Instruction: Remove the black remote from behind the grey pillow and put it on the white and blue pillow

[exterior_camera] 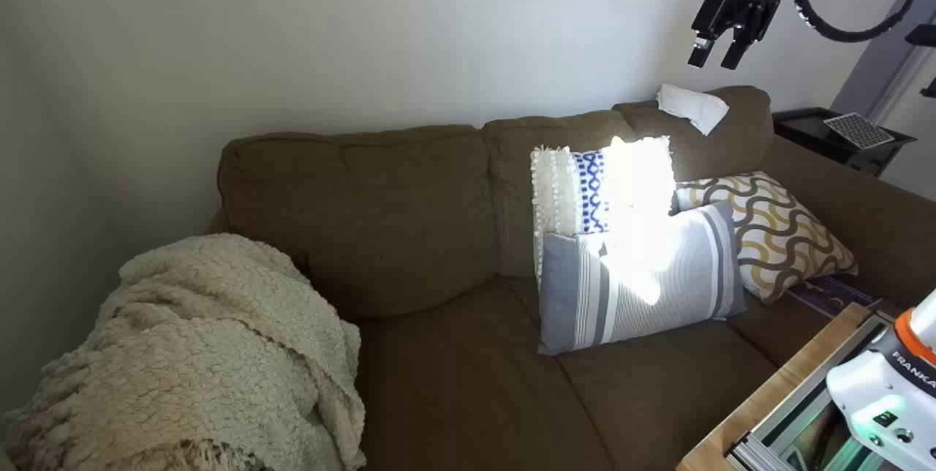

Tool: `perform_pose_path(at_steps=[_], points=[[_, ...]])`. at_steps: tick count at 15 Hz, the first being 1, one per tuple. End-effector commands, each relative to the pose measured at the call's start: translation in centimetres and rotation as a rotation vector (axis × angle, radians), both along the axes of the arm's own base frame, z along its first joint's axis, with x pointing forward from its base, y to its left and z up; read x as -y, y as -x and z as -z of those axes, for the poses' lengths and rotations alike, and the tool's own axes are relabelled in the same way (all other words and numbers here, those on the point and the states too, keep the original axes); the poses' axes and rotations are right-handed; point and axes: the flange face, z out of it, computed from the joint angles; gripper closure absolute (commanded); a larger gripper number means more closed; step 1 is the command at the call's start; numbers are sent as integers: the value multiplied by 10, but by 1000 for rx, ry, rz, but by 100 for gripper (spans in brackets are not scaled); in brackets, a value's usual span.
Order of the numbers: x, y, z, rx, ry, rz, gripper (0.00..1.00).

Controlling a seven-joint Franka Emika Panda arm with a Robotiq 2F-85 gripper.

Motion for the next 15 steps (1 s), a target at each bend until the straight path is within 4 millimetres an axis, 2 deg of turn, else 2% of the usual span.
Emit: perform_pose_path(at_steps=[1,5,6,9,12,15], points=[[0,0,-1,-1,0,0,0],[0,0,-1,-1,0,0,0],[4,-8,9,-25,17,30,0],[36,-35,46,-120,50,50,0],[66,-63,90,-116,81,64,0],[84,-89,135,-110,74,-11,0]])
